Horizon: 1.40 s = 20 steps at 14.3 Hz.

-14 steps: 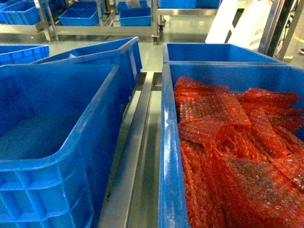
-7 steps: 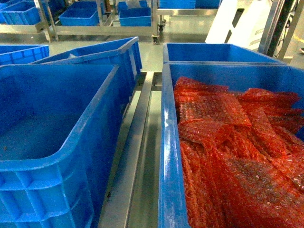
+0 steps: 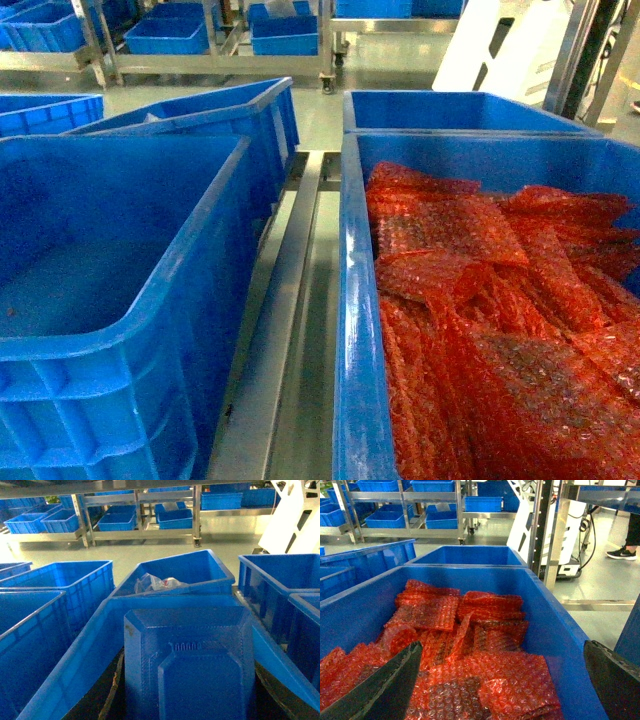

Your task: Pick blue part to blue bin on bottom shelf

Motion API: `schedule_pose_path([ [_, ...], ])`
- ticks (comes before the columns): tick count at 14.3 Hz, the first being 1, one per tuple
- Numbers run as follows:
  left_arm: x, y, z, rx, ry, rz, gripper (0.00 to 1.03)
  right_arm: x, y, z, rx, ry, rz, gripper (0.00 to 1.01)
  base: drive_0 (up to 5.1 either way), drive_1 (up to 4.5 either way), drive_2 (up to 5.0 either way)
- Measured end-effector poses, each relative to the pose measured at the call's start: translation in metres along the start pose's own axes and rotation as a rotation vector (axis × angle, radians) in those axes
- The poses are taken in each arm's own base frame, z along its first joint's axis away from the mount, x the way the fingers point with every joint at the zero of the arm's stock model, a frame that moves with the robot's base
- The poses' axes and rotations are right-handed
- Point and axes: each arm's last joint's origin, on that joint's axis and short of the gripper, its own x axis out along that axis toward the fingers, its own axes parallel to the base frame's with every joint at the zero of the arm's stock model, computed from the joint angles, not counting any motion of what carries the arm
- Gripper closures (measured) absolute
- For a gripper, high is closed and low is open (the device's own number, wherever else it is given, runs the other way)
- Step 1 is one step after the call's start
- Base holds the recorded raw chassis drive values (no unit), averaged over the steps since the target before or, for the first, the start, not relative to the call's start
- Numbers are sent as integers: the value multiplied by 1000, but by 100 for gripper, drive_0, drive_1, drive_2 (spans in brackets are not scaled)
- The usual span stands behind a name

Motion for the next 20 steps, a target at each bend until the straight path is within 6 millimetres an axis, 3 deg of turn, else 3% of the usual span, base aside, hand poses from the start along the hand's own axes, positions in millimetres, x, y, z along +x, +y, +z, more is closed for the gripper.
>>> schedule_pose_path([
  [20,0,0,0,0,0,0,59,0,0,0,0,0,0,3,0,0,0],
])
